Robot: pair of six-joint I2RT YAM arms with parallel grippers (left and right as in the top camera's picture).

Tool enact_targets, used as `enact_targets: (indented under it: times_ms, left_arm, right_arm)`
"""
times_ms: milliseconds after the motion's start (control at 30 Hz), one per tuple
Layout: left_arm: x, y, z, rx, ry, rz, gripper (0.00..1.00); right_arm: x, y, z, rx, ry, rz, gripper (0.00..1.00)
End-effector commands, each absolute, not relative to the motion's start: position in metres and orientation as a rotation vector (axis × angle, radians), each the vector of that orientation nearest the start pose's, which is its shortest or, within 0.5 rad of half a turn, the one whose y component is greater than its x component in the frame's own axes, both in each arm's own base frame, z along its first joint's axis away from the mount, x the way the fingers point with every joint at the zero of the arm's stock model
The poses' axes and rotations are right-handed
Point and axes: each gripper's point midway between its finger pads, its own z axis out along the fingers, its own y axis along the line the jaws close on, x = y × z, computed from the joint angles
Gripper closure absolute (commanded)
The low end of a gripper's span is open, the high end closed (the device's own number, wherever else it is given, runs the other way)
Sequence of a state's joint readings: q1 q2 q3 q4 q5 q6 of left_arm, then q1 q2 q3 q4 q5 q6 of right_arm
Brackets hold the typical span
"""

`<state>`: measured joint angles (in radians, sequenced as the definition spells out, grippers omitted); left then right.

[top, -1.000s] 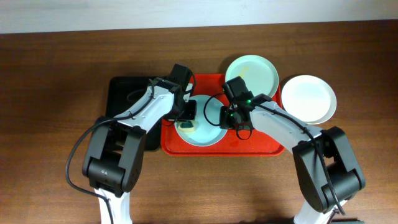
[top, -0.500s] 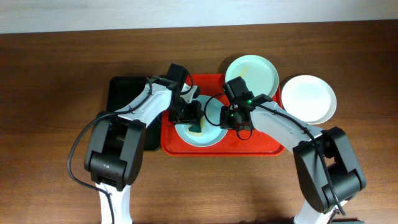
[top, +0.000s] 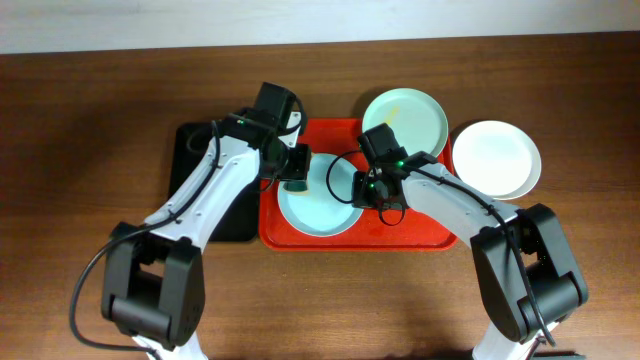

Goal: Clean dirty plates on tray and stack at the side

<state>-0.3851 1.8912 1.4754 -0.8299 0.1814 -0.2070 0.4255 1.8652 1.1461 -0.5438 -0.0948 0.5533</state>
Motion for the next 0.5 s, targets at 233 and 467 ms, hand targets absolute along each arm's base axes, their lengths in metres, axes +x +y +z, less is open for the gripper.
enact_targets:
  times_ms: [233,467]
  left_arm:
    - [0.370,-0.188,0.027,0.158,3.020,-0.272,1.00]
    - [0.350,-0.172,-0.006,0.141,3.127,-0.142,1.00]
  right_arm:
    - [0.349,0.180,0.017,0.153,2.892,0.341,0.96]
    - [0.349,0.180,0.017,0.141,2.892,0.340,0.96]
